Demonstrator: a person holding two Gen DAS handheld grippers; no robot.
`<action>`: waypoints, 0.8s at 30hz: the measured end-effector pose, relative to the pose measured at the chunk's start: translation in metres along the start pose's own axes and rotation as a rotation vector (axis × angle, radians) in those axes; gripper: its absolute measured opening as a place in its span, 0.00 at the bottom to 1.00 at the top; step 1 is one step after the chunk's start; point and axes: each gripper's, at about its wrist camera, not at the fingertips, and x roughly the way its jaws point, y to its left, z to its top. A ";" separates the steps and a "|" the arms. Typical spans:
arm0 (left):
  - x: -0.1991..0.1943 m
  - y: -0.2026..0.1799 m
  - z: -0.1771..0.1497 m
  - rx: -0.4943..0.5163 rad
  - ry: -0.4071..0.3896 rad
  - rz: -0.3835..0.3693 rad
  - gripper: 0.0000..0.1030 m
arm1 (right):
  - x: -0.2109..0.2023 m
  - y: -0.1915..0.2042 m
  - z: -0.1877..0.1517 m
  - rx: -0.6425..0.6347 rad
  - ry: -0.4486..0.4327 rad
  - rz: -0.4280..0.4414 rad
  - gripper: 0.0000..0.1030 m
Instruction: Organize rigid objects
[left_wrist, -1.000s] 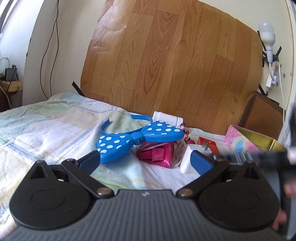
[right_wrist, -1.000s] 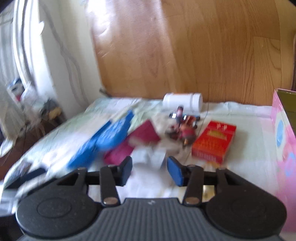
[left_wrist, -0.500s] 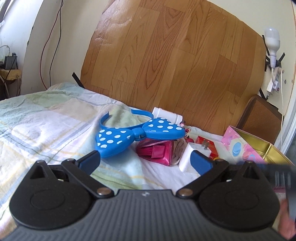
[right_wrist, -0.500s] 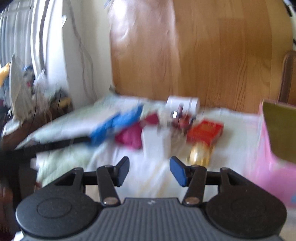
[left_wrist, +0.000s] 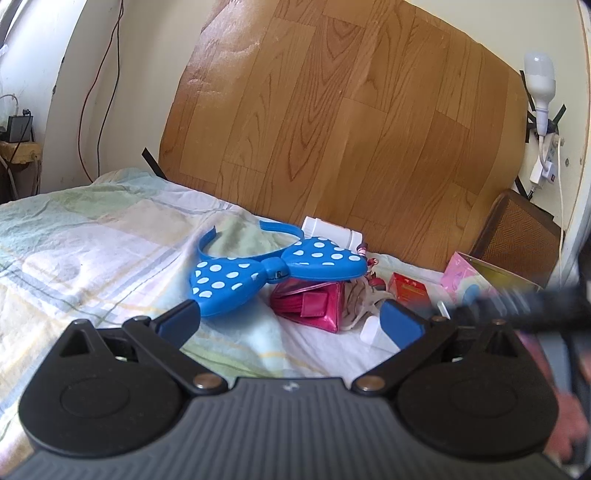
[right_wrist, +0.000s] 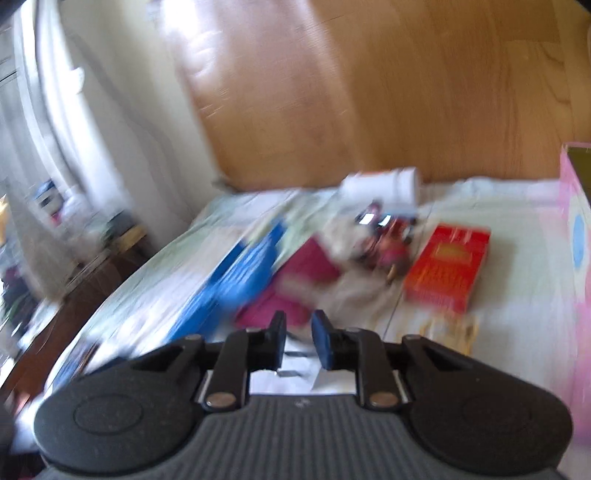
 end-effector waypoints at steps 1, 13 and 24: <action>0.000 0.000 0.000 -0.003 0.001 -0.004 1.00 | -0.009 0.003 -0.015 -0.028 0.009 0.002 0.19; 0.036 -0.025 0.010 0.052 0.230 -0.197 0.94 | -0.021 0.021 -0.047 -0.215 0.003 -0.142 0.55; 0.087 -0.050 0.006 -0.068 0.439 -0.253 0.50 | 0.036 0.021 -0.027 -0.243 0.048 -0.138 0.64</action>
